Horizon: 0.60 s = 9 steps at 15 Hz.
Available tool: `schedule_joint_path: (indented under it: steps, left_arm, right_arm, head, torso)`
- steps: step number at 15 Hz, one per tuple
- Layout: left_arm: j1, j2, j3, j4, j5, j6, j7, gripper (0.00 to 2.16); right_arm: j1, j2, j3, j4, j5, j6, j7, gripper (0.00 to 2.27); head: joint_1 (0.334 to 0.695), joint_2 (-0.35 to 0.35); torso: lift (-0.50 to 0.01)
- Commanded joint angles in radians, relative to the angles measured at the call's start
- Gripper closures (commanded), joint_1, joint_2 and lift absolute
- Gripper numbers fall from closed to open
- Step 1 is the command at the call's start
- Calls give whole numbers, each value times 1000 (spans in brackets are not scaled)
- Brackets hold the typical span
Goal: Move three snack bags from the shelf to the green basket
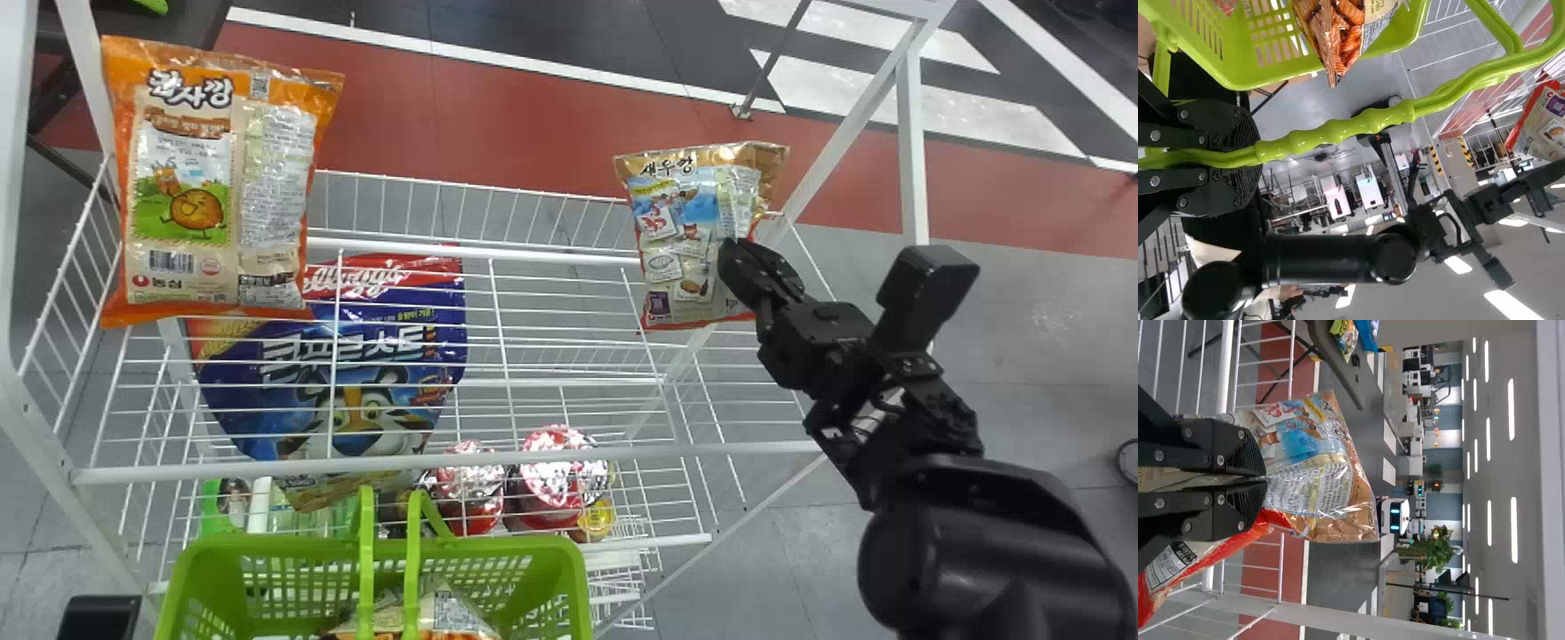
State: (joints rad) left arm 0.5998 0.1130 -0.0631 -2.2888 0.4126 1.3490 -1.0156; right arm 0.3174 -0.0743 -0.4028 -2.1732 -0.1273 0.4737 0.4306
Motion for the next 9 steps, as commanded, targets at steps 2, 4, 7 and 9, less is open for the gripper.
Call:
schedule_joint_path:
  steps: [2,4,7,9]
  left_arm:
    - [-1,-6,0,2,-2,-3,0,1922]
    - [-3,-10,-1,8,-5,-3,0,1922]
    - [-6,-13,-11,8,-5,-3,0,1922]
    - [-6,-13,-11,9,-5,-3,0,1922]
  right_arm:
    - [146,22,-64,-197,-109,35,30,2240]
    - [189,47,-165,-326,-229,286,102,2243]
    - [258,75,-307,-461,-387,581,201,2243]
    - [266,75,-415,-496,-509,854,264,2240]
  head:
    - [695,-350]
    - [695,-350]
    - [695,-350]
    - [695,-350]
  torso:
    - [-48]
    - [-48]
    - [-48]
    - [-48]
